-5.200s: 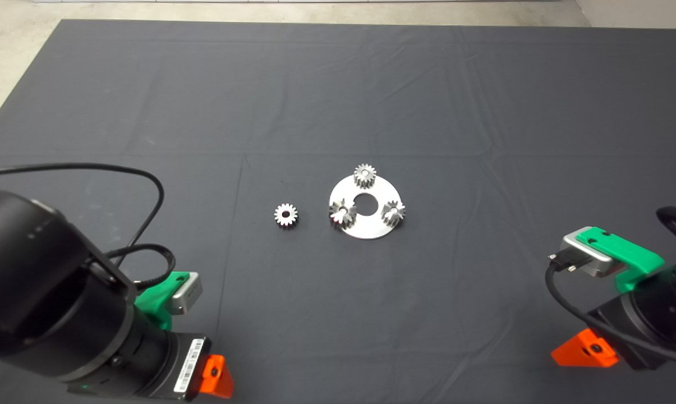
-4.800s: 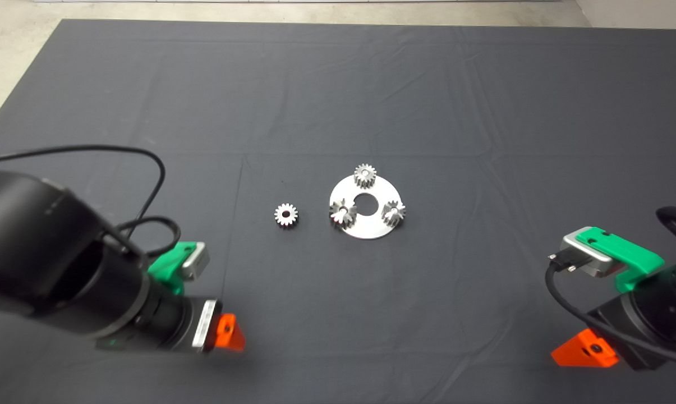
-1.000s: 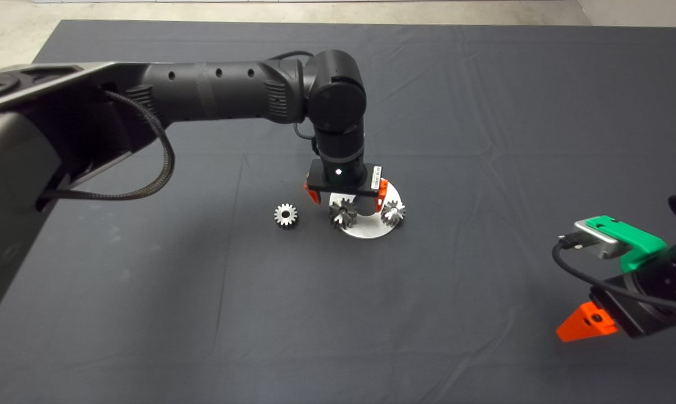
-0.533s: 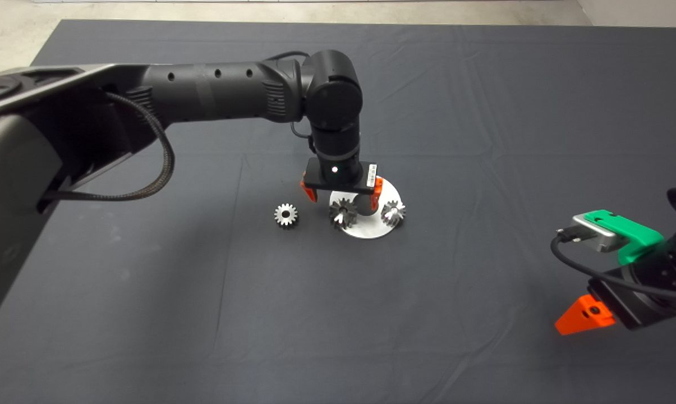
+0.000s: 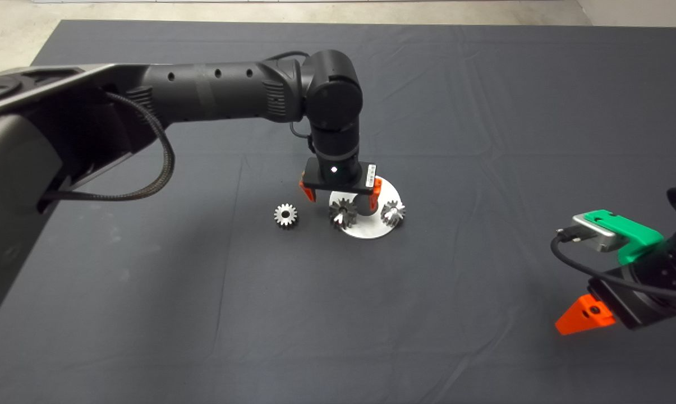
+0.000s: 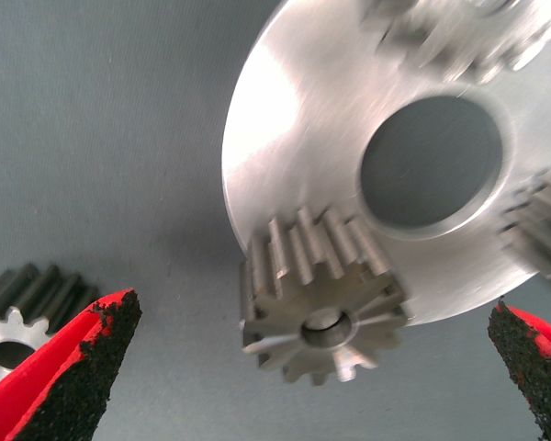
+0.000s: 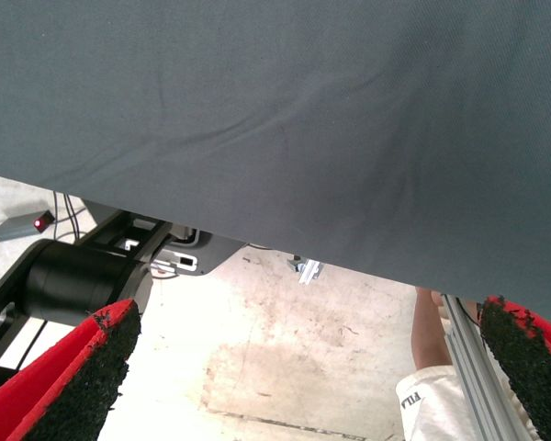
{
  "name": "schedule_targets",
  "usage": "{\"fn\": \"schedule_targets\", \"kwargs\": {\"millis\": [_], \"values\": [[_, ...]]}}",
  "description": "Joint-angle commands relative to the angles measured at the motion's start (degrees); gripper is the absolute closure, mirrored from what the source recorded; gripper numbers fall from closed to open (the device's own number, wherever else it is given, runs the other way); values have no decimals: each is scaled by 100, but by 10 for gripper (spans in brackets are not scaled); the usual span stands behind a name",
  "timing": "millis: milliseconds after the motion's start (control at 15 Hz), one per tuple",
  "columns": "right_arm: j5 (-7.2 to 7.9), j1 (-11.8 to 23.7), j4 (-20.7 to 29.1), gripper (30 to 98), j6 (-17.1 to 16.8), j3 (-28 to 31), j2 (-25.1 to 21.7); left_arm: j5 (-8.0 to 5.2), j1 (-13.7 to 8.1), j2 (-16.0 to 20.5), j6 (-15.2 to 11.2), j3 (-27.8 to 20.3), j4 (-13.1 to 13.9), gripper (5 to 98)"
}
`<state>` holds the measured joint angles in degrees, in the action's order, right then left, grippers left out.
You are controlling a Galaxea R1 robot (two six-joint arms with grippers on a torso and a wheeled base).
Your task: Remove an incorrectly installed larger gear and replace it with the correct smaller gear
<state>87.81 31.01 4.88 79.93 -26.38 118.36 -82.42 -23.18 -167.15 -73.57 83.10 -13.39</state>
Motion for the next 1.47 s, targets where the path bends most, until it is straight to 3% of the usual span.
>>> {"fn": "schedule_targets", "kwargs": {"millis": [0, 1067, 1400], "values": [[597, 134, 251, 307, -13, 12, -53, -99, 42, -15, 45, -59, -41, 60], [597, 143, 242, 307, -13, 29, -62, -19, 68, -103, 150, 90, -33, 62], [597, 151, 241, 307, -13, 20, -62, 7, 68, -103, 159, 108, -33, 103]]}}
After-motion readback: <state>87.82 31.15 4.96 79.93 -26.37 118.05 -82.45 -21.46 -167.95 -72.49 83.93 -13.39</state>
